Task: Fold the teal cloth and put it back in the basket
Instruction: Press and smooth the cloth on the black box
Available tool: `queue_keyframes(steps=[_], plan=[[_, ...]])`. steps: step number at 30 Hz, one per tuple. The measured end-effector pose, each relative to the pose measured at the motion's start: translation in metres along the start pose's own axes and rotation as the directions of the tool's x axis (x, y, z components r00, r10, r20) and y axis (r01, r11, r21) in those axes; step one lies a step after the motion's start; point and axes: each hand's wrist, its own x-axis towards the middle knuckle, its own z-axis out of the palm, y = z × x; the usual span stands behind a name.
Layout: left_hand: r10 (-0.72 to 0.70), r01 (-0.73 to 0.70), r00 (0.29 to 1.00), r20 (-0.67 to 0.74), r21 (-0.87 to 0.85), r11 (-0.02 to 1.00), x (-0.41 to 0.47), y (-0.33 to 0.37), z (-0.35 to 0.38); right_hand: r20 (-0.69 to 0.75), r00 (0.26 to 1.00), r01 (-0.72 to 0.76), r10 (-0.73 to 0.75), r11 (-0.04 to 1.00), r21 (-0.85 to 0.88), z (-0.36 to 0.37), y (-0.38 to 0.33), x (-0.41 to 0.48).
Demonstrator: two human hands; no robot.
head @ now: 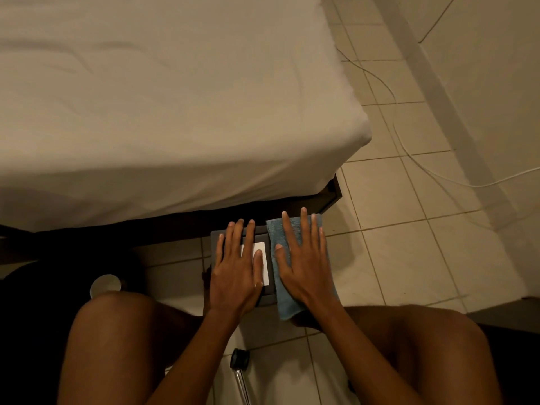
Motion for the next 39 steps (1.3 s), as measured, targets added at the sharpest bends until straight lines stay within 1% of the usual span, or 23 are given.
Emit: queue_keyframes(steps=[8, 14, 16, 18, 20, 25, 28, 30, 35, 39], plan=[[0.024, -0.025, 1.000, 0.020, 0.019, 1.000, 0.001, -0.003, 0.004, -0.015, 1.000, -0.006, 0.007, 0.997, 0.078, 0.002, 0.000, -0.025], [0.031, -0.031, 0.999, 0.019, 0.023, 0.999, 0.000, 0.000, 0.003, -0.003, 1.000, 0.020, -0.019, 0.994, 0.109, -0.005, 0.000, 0.004], [0.029, -0.030, 0.999, 0.016, 0.022, 0.999, 0.000, 0.000, 0.003, -0.022, 1.000, 0.011, -0.008, 0.992, 0.125, -0.003, -0.001, -0.010], [0.032, -0.032, 0.999, 0.007, 0.014, 0.999, 0.000, 0.000, 0.004, -0.051, 0.999, 0.023, -0.018, 0.994, 0.103, 0.003, -0.003, -0.034], [0.034, -0.034, 0.999, 0.005, 0.017, 0.999, 0.001, 0.000, 0.005, -0.070, 0.997, 0.037, -0.031, 0.995, 0.090, 0.008, -0.001, -0.038], [0.021, -0.021, 1.000, 0.014, 0.036, 0.999, 0.001, 0.002, 0.008, -0.039, 0.999, 0.017, -0.014, 0.995, 0.096, -0.002, 0.004, 0.001], [0.023, -0.025, 0.999, 0.026, 0.052, 0.998, 0.000, 0.001, 0.006, -0.048, 0.999, 0.016, -0.010, 0.993, 0.117, 0.001, 0.004, -0.026], [0.021, -0.023, 0.999, 0.033, 0.054, 0.998, 0.001, 0.000, 0.005, -0.039, 0.999, 0.015, -0.008, 0.986, 0.167, 0.003, 0.009, -0.039], [0.030, -0.032, 0.999, 0.029, 0.092, 0.995, 0.002, -0.001, 0.008, -0.014, 1.000, -0.015, 0.018, 0.973, 0.228, -0.014, 0.010, 0.004], [0.025, -0.028, 0.999, 0.035, 0.095, 0.995, 0.001, -0.002, 0.007, -0.005, 0.999, -0.030, 0.032, 0.969, 0.244, -0.007, 0.010, -0.039]])
